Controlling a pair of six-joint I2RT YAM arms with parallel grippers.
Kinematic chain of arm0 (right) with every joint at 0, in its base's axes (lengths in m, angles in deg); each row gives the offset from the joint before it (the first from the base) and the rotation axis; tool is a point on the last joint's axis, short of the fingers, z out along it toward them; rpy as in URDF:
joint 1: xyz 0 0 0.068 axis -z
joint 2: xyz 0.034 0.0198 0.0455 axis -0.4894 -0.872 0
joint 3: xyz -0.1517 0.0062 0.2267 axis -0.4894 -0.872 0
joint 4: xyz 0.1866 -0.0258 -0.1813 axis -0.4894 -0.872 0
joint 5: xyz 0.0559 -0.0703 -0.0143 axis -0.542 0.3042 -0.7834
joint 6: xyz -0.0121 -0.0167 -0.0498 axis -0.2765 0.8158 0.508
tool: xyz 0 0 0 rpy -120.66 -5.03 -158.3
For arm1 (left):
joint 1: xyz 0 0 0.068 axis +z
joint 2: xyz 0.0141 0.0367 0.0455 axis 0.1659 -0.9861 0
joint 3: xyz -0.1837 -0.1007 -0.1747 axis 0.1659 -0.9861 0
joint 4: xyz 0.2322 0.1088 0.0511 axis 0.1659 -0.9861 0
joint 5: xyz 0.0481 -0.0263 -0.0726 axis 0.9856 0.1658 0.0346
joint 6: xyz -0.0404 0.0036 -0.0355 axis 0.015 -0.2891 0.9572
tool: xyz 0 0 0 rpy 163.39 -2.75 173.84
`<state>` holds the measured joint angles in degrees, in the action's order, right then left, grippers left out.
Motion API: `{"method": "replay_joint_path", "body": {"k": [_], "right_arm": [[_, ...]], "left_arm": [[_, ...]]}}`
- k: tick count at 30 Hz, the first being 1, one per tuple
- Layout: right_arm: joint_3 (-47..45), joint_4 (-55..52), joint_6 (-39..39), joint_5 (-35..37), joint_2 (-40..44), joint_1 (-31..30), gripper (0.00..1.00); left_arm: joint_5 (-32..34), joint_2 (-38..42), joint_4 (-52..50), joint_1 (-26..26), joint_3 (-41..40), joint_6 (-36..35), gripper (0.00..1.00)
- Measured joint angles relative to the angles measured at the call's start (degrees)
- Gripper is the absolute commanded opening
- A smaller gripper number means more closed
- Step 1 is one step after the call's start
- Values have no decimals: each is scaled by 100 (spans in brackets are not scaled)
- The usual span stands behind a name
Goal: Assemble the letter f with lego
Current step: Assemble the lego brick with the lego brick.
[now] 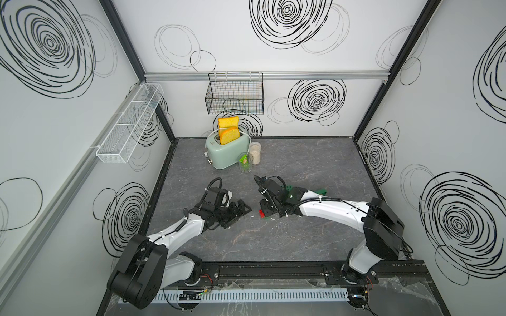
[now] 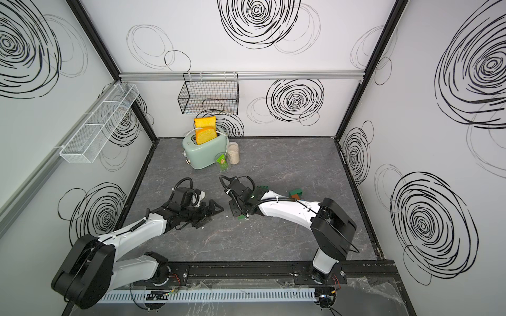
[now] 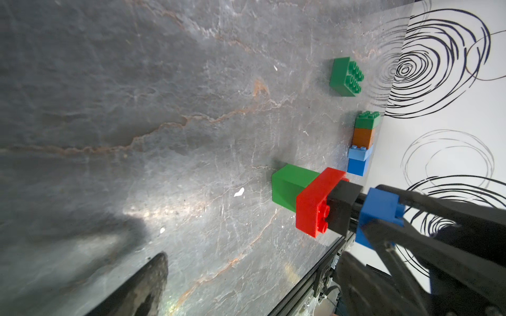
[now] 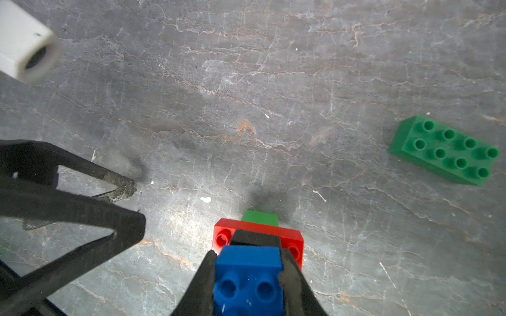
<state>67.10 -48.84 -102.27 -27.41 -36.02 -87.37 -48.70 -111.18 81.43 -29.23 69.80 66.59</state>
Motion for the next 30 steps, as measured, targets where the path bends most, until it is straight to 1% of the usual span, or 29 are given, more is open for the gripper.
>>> {"method": "replay_joint_path", "body": {"k": [11,30], "right_arm": [[11,-81,-249,297,-7,-164,27],[-286,168,-337,358,214,-293,28]], "left_arm": [[-17,0,-20,26,0,-50,98],[-20,0,-216,96,33,-177,98]]}}
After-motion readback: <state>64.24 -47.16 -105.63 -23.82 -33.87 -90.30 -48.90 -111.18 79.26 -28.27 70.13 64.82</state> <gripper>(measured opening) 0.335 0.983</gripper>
